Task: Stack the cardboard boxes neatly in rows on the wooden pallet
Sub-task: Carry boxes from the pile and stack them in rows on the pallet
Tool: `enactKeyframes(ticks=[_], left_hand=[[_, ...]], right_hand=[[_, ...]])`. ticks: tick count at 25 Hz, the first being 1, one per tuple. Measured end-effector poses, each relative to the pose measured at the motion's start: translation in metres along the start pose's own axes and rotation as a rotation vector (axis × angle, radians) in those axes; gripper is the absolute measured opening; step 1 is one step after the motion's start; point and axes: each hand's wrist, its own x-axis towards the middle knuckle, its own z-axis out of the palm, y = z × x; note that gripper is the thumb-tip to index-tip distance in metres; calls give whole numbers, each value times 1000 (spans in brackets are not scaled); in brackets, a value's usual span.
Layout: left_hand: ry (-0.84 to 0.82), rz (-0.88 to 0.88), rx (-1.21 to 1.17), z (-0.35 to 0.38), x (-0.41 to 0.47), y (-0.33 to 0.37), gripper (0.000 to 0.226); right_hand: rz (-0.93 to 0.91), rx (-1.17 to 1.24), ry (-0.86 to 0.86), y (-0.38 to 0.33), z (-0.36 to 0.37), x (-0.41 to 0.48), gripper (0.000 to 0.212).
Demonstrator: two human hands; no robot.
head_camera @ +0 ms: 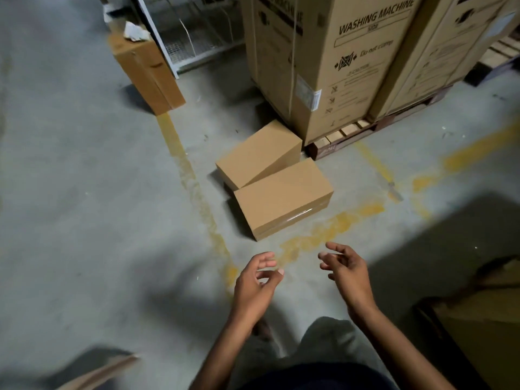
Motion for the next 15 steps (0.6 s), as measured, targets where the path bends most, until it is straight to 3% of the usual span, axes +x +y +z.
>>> enactKeyframes(ticks=[8,15], left_hand=[[-64,-31,58,-53,198,13,30],[-10,-160,88,-71,353,-54,29]], right_hand=[[79,-107,-53,-35,126,131,24],[222,-359,-158,1,211,291,27]])
